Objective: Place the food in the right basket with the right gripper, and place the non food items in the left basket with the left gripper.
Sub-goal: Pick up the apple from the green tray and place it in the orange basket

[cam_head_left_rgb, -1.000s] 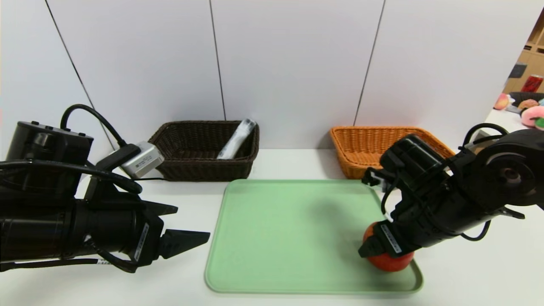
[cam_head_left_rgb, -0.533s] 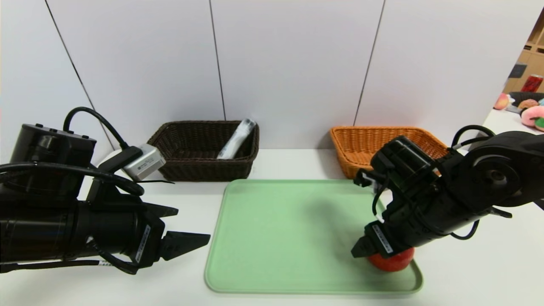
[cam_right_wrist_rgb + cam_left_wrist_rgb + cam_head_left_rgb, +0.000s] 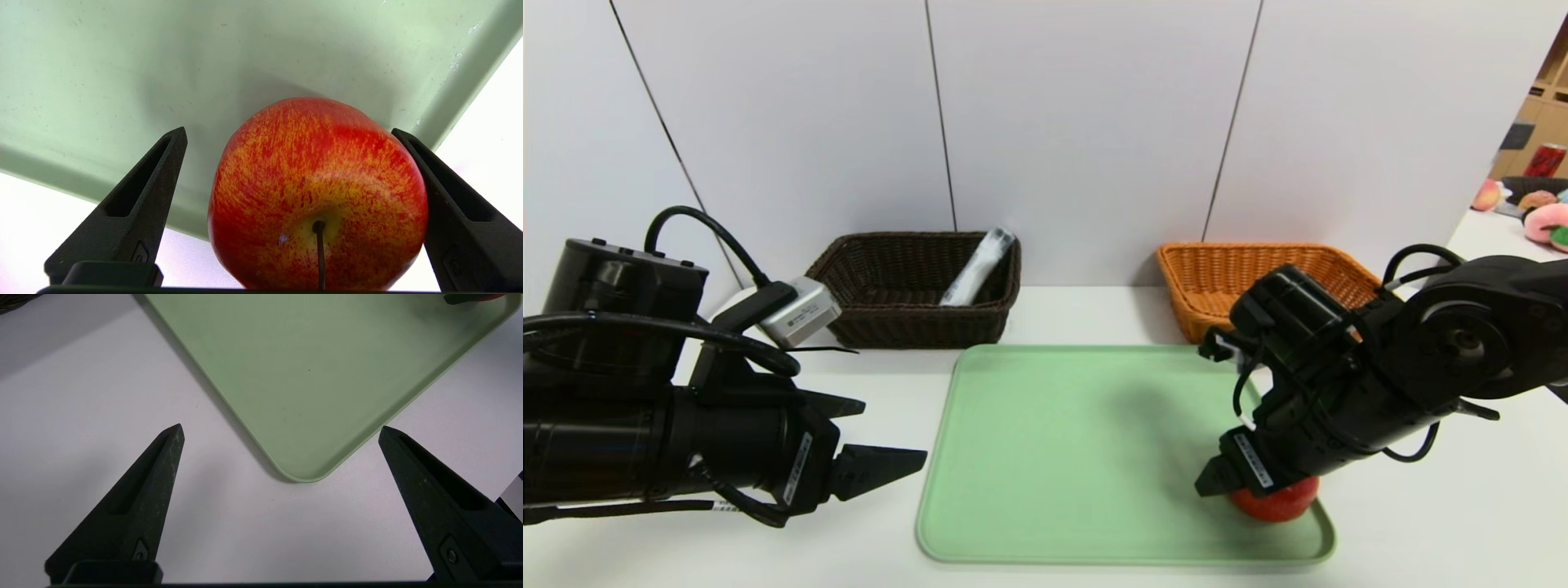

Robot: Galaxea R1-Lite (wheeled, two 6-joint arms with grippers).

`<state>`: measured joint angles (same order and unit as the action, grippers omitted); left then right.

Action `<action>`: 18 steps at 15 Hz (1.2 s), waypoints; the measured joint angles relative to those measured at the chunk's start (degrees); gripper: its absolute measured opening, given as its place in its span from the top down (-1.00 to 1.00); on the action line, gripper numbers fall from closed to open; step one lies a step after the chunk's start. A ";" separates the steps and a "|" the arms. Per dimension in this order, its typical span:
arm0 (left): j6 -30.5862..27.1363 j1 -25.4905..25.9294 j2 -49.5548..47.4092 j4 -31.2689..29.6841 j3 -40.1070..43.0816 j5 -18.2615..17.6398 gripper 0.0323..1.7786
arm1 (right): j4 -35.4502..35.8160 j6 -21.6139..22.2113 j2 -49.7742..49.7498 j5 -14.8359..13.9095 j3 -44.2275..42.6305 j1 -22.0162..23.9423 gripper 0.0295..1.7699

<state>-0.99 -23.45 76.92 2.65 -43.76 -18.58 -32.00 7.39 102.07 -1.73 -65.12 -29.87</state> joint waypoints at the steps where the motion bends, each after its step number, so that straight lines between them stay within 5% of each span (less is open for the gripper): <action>1: 0.02 0.00 0.02 0.00 0.00 -0.05 -0.90 | 0.00 0.00 -0.17 0.05 0.05 0.00 -0.92; 4: 0.02 -0.02 0.02 0.02 0.00 0.00 -0.90 | -0.18 0.11 -0.56 0.09 0.11 0.02 -0.92; 7: 0.02 -0.02 -0.02 0.05 0.16 -0.02 -0.90 | -0.13 0.13 -0.72 -0.06 0.43 0.13 -0.44; 18: -0.02 0.00 -1.27 0.05 0.39 -0.11 -0.90 | 0.00 0.11 -5.99 -0.13 -2.82 2.89 -0.39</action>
<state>-1.01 -23.45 75.65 2.69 -43.37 -18.69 -32.00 7.50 96.09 -1.87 -67.94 -26.98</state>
